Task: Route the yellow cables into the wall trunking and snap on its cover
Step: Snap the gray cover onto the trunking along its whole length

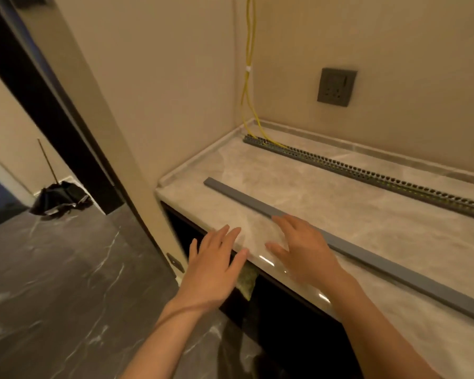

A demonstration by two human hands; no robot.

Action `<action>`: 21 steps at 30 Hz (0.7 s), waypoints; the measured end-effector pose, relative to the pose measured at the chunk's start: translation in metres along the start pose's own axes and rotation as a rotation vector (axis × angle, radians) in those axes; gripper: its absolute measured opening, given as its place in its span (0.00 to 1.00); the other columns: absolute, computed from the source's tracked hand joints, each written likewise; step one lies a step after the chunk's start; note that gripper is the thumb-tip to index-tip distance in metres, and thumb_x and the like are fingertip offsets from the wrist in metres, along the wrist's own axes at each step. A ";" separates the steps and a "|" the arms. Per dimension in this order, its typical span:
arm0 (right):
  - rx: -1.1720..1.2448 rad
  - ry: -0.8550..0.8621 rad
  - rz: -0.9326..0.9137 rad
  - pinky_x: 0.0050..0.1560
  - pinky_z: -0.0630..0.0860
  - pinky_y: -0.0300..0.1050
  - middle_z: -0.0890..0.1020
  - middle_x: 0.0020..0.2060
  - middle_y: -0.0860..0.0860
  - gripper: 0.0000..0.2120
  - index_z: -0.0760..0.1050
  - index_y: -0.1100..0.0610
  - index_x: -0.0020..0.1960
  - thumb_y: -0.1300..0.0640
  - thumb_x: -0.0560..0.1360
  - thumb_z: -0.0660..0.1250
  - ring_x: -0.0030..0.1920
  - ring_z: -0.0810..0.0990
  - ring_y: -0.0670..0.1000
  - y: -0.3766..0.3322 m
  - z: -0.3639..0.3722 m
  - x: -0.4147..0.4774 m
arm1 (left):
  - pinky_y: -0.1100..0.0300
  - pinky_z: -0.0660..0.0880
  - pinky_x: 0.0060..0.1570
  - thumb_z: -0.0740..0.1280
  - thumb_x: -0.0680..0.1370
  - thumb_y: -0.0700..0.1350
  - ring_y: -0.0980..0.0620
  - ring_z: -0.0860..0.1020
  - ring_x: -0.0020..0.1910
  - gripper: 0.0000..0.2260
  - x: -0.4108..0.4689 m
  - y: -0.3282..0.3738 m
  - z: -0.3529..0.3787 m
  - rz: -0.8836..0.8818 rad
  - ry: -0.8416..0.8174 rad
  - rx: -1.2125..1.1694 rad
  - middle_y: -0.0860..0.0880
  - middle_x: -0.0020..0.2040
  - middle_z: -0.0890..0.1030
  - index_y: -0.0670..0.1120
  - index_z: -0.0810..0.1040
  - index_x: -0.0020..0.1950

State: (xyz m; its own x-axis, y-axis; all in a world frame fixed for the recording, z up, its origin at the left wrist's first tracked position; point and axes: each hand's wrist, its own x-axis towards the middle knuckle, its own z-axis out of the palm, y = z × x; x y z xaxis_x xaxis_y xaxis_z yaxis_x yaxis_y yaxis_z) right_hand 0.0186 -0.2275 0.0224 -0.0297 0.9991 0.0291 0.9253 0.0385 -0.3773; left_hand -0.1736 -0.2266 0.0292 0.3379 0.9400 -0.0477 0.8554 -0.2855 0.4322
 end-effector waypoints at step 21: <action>-0.175 -0.048 0.045 0.45 0.75 0.47 0.67 0.58 0.51 0.16 0.63 0.52 0.64 0.55 0.77 0.59 0.49 0.75 0.52 0.041 0.000 0.184 | 0.48 0.56 0.73 0.61 0.79 0.49 0.51 0.60 0.73 0.21 0.294 -0.046 -0.020 0.057 0.135 -0.267 0.49 0.75 0.62 0.50 0.65 0.72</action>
State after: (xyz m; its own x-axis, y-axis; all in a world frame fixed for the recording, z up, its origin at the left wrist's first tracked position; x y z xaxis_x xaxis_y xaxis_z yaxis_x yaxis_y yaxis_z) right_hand 0.0508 -0.0417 0.0122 -0.0012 0.9995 -0.0303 0.9776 -0.0052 -0.2102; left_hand -0.1211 0.0668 0.0138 0.3116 0.9454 0.0958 0.6971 -0.2959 0.6530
